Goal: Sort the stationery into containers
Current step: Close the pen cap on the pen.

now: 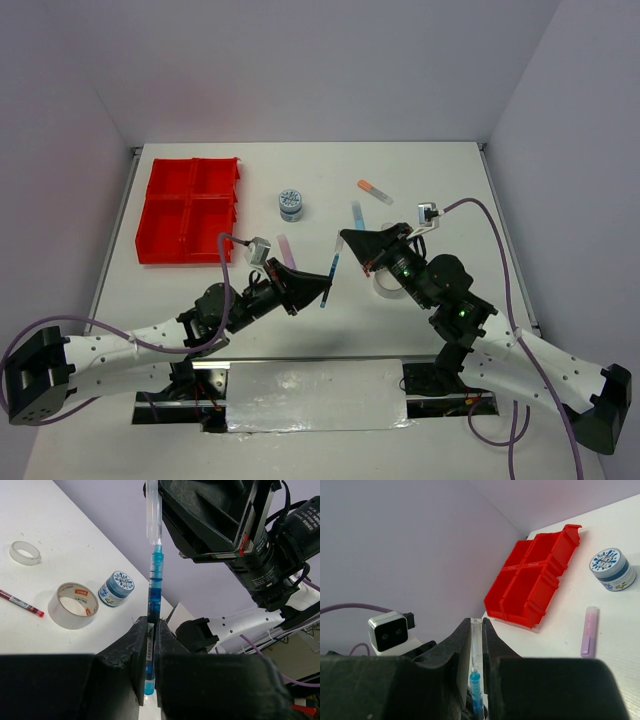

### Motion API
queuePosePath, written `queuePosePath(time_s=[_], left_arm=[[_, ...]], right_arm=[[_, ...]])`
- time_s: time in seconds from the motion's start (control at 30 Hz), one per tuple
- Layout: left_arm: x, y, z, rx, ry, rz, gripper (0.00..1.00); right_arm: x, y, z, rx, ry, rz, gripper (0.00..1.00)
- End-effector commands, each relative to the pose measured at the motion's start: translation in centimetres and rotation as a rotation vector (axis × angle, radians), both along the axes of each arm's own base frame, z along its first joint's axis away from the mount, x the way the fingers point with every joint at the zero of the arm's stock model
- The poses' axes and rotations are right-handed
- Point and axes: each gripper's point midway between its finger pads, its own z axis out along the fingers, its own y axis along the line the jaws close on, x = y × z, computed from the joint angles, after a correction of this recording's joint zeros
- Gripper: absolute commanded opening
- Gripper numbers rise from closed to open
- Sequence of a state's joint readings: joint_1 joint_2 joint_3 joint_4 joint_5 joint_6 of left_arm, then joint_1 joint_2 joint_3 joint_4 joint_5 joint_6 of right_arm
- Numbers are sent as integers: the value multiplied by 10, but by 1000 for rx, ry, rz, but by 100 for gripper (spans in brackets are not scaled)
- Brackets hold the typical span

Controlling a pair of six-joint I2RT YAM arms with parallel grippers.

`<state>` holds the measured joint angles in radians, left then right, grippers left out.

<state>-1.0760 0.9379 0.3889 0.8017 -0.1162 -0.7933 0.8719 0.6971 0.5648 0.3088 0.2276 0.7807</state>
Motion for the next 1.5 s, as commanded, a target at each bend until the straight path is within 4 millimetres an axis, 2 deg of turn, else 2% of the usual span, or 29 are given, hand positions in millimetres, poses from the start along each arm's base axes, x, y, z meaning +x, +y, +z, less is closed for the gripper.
queuePosePath(time_s=[0.0, 0.37, 0.9, 1.47], left_arm=[[1, 5, 29, -99, -34, 17, 0], [3, 2, 26, -90, -20, 17, 0], [3, 4, 29, -108, -19, 23, 0], [8, 7, 26, -96, 0, 52, 0]], right_arm=[[-1, -3, 15, 54, -26, -8, 0], [-4, -2, 21, 64, -37, 12, 0], [-7, 4, 1, 53, -8, 35, 0], [-10, 7, 1, 32, -23, 39, 0]])
